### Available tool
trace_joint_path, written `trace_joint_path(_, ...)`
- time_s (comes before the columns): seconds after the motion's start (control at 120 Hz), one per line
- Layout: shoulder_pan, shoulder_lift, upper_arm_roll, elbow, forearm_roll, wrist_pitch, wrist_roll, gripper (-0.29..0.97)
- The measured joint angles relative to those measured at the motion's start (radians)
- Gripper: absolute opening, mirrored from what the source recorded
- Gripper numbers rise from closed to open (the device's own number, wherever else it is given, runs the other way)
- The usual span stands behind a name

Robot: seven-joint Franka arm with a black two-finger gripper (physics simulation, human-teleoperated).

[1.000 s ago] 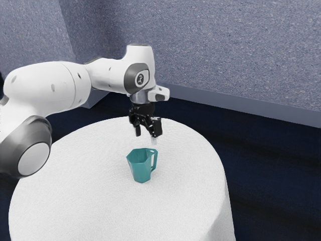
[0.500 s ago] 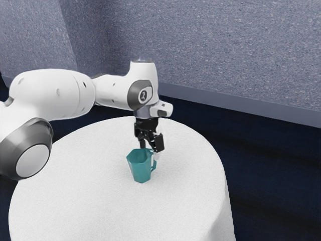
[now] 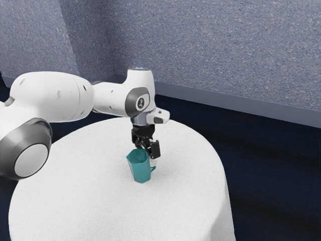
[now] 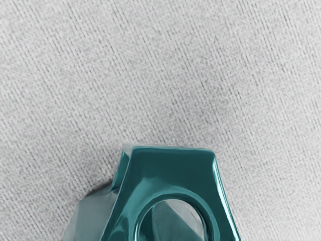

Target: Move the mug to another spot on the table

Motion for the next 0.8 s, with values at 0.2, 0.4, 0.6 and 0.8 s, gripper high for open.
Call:
trace_joint_path(0.2, -0.001, 0.001, -0.004, -0.004, 0.019, 0.020, 0.008, 0.68)
trace_joint_path(0.4, -0.001, 0.003, -0.032, -0.005, 0.067, 0.056, 0.013, 0.68)
trace_joint_path(0.6, -0.001, 0.002, -0.035, -0.006, 0.096, 0.072, 0.016, 0.68)
trace_joint_path(0.8, -0.001, 0.001, -0.035, -0.007, 0.104, 0.078, 0.018, 0.56)
